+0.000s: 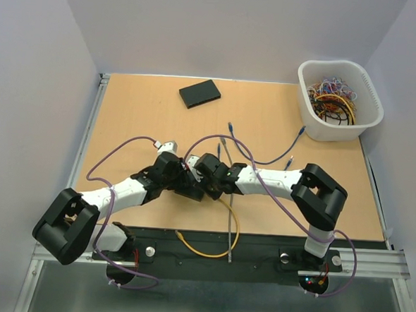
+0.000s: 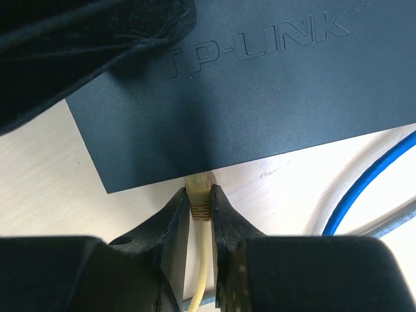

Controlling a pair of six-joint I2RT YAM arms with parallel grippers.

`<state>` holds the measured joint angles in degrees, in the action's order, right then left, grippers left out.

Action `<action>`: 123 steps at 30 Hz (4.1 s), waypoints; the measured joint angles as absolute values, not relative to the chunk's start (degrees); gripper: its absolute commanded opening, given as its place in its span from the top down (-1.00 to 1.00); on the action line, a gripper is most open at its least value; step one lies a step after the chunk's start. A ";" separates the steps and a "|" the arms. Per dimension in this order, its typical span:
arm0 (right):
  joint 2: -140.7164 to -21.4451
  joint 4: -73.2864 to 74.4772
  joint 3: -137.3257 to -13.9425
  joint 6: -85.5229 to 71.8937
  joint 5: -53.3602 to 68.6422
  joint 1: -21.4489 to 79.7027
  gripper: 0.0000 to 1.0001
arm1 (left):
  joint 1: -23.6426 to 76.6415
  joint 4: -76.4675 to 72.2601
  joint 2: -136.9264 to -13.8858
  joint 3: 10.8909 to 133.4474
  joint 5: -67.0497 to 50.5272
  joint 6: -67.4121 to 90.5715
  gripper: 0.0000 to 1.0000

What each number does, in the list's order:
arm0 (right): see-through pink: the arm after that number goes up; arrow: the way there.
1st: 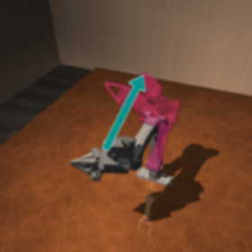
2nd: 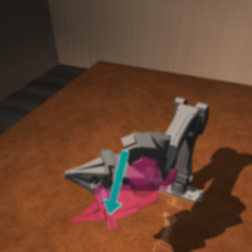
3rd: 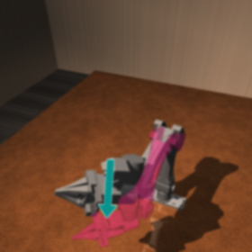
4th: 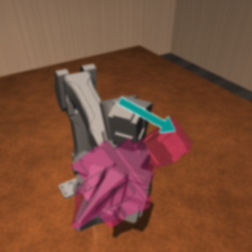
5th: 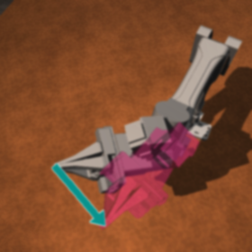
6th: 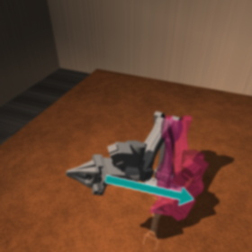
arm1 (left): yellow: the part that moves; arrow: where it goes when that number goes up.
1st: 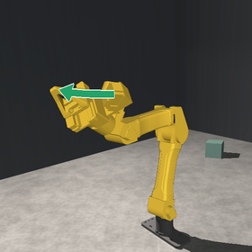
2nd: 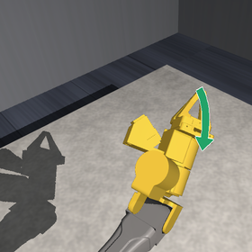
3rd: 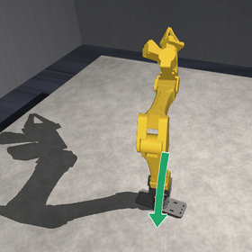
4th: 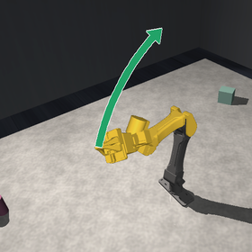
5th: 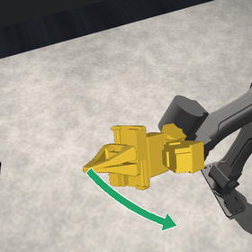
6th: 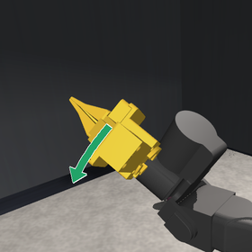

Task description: Insert the plug into the switch port

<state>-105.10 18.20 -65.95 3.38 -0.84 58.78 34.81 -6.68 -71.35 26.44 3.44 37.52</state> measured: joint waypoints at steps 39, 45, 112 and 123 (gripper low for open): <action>-106.45 17.43 -66.94 -3.46 -0.62 57.63 0.99 | 42.78 -16.23 -77.25 25.30 19.05 38.94 -0.06; -106.61 17.76 -67.24 -4.19 -0.62 57.54 0.98 | 43.83 -15.16 -77.41 25.89 21.61 40.56 -0.08; -94.91 -17.56 -42.70 -31.97 -13.13 58.83 0.21 | 27.64 11.29 -91.02 52.71 -8.95 25.47 -0.17; -99.24 -19.00 -46.61 -33.45 -8.71 58.78 0.23 | 26.89 10.63 -94.83 56.14 -7.86 24.05 -0.14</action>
